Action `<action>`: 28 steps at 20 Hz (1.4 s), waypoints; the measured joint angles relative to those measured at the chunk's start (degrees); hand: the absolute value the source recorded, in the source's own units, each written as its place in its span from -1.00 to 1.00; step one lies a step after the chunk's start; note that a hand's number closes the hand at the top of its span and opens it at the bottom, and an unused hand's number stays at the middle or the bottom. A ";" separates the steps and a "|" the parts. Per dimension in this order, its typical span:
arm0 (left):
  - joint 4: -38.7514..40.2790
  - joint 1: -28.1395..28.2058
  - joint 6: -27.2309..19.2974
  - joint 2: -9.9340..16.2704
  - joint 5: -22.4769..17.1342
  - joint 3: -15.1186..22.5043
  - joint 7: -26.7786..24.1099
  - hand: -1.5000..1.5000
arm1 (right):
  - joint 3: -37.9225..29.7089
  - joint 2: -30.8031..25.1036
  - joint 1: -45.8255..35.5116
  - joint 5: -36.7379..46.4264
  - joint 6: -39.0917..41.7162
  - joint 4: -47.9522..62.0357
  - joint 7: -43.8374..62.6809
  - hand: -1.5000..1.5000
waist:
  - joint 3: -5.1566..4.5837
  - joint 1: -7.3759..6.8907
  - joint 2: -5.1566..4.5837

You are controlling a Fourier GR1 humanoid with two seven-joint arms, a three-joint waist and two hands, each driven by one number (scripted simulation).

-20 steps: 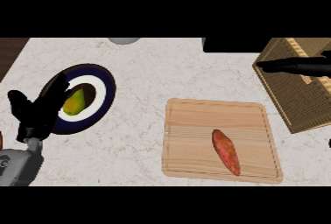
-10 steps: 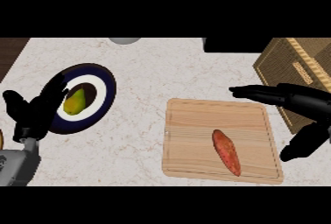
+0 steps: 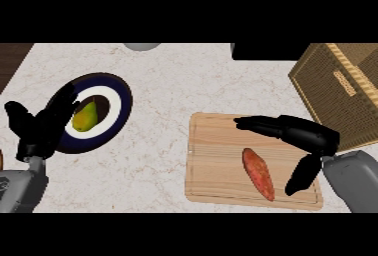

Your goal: Pick the sweet potato from the cutting board and place it in the basket

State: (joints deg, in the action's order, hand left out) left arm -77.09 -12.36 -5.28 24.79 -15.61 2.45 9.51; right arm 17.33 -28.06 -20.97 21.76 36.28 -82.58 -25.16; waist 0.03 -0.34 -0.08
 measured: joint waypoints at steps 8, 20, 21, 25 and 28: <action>-1.63 1.65 0.66 -1.95 2.77 -1.10 0.56 0.00 | 3.14 2.10 -1.39 9.64 -2.76 6.54 -3.38 -1.00 | -0.02 0.03 0.04; -2.06 -0.26 2.08 -3.71 5.14 -3.72 2.79 0.00 | 3.41 2.48 -2.75 14.11 -6.56 15.15 -11.09 -1.00 | -0.01 0.01 0.04; -3.27 0.51 1.91 -3.91 5.31 -3.67 3.18 0.00 | 3.54 2.47 -2.77 13.88 -6.36 14.90 -11.00 -1.00 | 0.00 -0.02 0.06; -2.88 1.24 2.95 -3.89 5.20 -4.80 2.72 0.00 | 4.25 0.96 -1.95 13.07 -6.59 13.69 -12.29 -1.00 | -0.02 0.09 0.07; -2.65 1.00 3.28 -4.46 5.92 -4.74 2.79 0.00 | 5.23 0.94 -1.02 13.46 -7.37 12.68 -12.38 -1.00 | -0.02 0.20 0.07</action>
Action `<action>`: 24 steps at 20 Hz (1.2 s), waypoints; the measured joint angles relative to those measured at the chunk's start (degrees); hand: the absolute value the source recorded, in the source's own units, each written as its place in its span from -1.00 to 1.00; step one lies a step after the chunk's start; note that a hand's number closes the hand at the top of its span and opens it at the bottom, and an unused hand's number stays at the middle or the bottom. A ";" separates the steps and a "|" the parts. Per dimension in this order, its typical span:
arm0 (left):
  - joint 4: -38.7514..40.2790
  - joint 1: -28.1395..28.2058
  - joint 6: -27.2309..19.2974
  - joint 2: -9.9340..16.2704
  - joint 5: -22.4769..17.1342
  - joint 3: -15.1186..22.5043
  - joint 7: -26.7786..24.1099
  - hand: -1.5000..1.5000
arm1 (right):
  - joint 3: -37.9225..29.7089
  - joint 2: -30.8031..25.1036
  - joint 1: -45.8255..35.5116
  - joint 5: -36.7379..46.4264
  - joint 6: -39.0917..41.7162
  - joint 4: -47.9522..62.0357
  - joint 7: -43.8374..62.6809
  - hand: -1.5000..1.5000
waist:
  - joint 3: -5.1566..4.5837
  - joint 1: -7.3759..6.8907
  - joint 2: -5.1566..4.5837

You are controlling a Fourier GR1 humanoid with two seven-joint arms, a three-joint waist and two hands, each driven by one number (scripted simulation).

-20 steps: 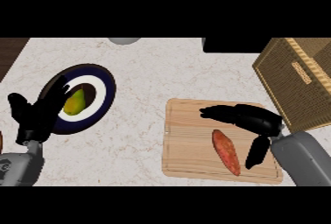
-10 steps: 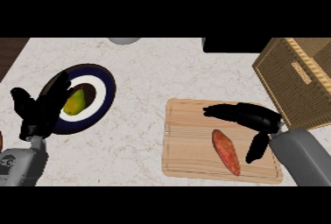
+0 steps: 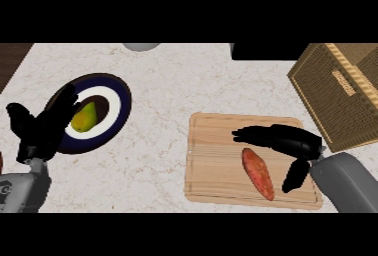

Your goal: Pick the sweet potato from the cutting board and place it in the basket

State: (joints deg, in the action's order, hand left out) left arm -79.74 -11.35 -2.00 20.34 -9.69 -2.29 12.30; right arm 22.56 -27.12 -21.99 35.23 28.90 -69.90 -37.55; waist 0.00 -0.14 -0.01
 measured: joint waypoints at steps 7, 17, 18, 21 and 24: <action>0.27 0.71 1.65 -0.95 0.76 -2.06 -0.56 0.00 | 0.69 1.66 2.86 4.74 -2.66 -0.68 -0.09 -1.00 | 0.00 0.05 0.01; -0.48 0.04 1.93 -2.36 2.92 -2.86 0.27 0.00 | 2.83 2.63 2.83 12.98 -7.79 1.99 -4.71 1.00 | -0.11 0.02 0.05; -0.04 -0.35 2.14 -2.40 2.97 -3.20 0.13 0.00 | 3.03 3.07 3.05 13.97 -8.29 2.21 -4.98 1.00 | -0.18 0.06 0.10; -0.70 -0.06 2.31 -3.08 3.47 -3.25 0.78 0.00 | 2.96 4.03 3.67 15.89 -7.91 0.70 -4.60 1.00 | -0.24 0.08 0.18; -0.54 0.06 2.89 -2.94 3.42 -3.93 0.39 0.00 | 1.71 5.81 3.18 16.44 -7.99 1.79 -2.56 1.00 | -0.32 -0.04 0.20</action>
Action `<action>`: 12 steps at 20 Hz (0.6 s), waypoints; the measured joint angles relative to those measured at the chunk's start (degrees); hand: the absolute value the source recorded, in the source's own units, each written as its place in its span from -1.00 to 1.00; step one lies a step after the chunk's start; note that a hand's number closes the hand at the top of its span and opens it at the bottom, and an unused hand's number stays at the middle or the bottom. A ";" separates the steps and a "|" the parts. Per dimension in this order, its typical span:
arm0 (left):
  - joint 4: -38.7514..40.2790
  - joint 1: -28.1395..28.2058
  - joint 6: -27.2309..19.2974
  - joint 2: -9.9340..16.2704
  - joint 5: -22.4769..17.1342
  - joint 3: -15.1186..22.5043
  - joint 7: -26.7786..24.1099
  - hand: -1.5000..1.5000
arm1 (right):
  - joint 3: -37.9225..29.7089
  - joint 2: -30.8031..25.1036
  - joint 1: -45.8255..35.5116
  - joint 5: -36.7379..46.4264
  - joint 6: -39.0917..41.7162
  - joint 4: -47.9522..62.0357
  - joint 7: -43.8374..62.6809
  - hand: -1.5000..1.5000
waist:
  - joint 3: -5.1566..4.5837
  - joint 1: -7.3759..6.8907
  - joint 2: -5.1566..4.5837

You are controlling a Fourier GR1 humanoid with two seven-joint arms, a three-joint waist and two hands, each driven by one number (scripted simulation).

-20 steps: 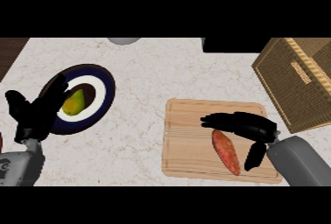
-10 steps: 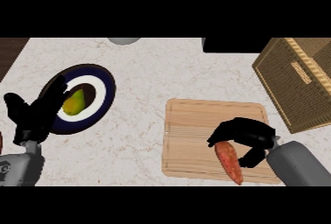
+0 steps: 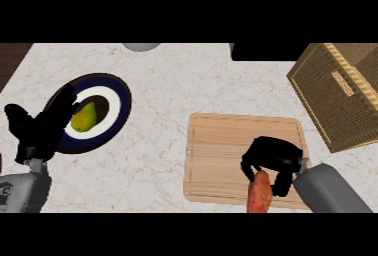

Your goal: Pick the sweet potato from the cutting board and place it in the basket

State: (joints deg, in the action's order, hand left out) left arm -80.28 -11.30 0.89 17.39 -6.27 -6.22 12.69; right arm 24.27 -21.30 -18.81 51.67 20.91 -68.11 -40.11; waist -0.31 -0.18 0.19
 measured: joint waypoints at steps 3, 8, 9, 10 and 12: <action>0.10 0.15 -0.06 -0.01 0.13 -0.04 -0.34 0.00 | -7.66 3.99 -1.74 -1.81 -1.26 3.80 12.26 1.00 | 0.04 0.32 -0.39; 0.08 0.29 -0.33 0.35 0.10 -0.64 -0.40 0.00 | -19.90 8.00 -3.95 -3.99 -7.71 7.77 31.09 1.00 | 0.02 1.55 -0.81; 0.05 0.27 -0.24 0.39 0.10 -0.61 -0.41 0.00 | -21.96 9.08 -4.73 -4.18 -9.38 8.42 35.03 1.00 | 0.02 1.32 -0.93; -0.04 0.16 -0.15 0.48 0.13 -0.56 -0.41 0.00 | -23.90 10.28 -5.57 -4.29 -11.16 9.08 39.06 1.00 | 0.04 0.97 -1.04; -0.19 -0.15 0.12 0.39 0.05 -0.30 -0.44 0.00 | -27.53 13.13 -7.89 -4.53 -15.38 9.93 46.86 1.00 | 0.08 0.07 -1.20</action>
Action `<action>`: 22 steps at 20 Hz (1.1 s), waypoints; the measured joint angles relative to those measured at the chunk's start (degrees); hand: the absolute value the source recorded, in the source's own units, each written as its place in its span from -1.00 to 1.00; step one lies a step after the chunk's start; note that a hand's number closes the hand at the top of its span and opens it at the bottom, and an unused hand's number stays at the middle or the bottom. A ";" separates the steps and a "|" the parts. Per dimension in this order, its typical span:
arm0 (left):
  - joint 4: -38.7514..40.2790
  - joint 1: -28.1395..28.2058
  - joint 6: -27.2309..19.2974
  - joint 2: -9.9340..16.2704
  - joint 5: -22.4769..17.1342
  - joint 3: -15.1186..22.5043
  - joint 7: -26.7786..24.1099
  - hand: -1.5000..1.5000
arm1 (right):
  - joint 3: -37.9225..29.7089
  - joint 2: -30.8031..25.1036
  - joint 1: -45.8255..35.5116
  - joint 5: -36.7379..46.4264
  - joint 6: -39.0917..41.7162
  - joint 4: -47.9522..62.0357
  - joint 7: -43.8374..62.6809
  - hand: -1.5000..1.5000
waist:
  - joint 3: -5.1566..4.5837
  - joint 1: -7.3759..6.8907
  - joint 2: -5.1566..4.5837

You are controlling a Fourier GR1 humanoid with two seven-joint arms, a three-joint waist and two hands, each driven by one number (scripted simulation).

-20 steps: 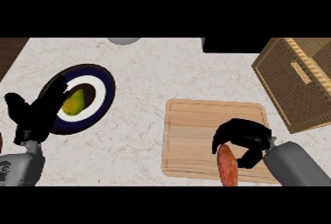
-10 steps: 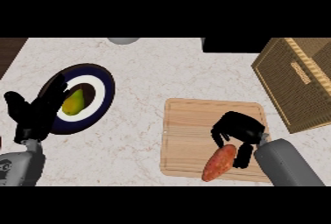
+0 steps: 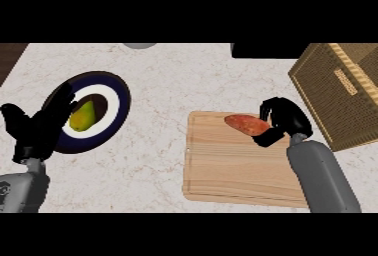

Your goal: Pick the sweet potato from the cutting board and place it in the basket

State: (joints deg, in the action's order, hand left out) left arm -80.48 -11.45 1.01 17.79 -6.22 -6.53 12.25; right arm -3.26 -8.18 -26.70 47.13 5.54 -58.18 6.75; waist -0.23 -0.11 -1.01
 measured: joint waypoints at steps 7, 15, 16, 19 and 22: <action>0.09 -1.90 1.06 -0.76 0.19 1.84 0.32 0.00 | -8.17 6.63 -12.74 1.55 -22.51 -0.30 19.88 1.00 | 0.16 -4.03 -0.43; 0.81 -4.38 1.70 -1.29 0.49 3.08 0.98 0.00 | -9.65 7.50 -29.60 18.63 -42.11 7.30 39.41 1.00 | -0.12 -5.97 -0.70; 1.10 -4.70 1.69 -1.25 0.38 2.87 1.10 0.00 | -9.93 7.40 -31.64 21.05 -42.78 9.00 41.78 1.00 | -0.13 -5.91 -0.71; 1.35 -4.42 1.93 -1.27 0.30 2.81 0.78 0.00 | -11.29 5.75 -37.90 27.46 -43.17 13.86 48.25 1.00 | -0.12 -5.77 -0.61; 1.80 -5.32 1.30 -1.53 0.91 3.03 1.09 0.00 | -12.31 3.53 -44.25 32.80 -41.94 18.72 52.35 1.00 | -0.09 -5.45 -0.69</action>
State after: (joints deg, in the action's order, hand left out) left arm -78.68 -16.77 2.31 16.26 -5.31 -3.50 13.34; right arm -15.57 -4.64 -70.95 79.93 -36.41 -39.46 59.11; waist -0.32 -5.57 -1.70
